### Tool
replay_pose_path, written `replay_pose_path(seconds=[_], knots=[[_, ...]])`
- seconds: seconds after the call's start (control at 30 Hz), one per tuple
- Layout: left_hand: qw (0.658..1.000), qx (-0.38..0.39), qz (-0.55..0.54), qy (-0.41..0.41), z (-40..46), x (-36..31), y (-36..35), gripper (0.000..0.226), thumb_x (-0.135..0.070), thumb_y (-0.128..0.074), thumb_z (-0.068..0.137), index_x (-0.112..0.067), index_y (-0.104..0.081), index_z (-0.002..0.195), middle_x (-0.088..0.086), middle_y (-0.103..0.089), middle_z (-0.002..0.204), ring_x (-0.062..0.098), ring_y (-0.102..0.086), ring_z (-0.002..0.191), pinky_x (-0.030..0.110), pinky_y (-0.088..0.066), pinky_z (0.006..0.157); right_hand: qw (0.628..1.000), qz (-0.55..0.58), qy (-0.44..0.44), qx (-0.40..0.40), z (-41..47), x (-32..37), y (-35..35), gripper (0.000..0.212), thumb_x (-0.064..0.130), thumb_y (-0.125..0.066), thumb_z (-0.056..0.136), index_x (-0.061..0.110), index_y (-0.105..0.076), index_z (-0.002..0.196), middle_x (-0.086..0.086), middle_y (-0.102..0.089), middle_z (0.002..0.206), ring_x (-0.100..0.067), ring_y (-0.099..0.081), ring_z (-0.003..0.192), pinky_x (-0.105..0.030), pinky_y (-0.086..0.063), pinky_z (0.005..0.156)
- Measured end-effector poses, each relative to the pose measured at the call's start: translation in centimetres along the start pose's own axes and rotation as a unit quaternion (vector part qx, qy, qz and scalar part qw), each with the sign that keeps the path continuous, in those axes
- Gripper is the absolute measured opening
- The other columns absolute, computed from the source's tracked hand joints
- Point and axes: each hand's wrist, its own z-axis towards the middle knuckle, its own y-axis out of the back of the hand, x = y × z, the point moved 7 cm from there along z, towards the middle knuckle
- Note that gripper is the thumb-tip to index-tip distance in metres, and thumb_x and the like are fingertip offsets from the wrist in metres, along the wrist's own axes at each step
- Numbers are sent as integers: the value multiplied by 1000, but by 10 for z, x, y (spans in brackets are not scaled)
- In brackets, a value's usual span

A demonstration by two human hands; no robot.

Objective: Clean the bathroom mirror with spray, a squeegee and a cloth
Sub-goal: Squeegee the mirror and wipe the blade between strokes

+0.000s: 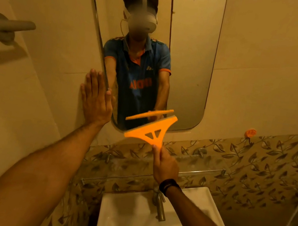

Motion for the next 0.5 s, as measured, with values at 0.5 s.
replay_pose_path(seconds=[0.5], knots=[[997,82,-6,10,-1,-5,15,62,-37,-21,106,-13,-7,162,11,-5,170,26,-5,158,49,-9,127,999,-43,16,25,-11,28,1,60,73,-12,90,31,-55,85,9,-45,56,-13,-49,52,-30,-35,48]])
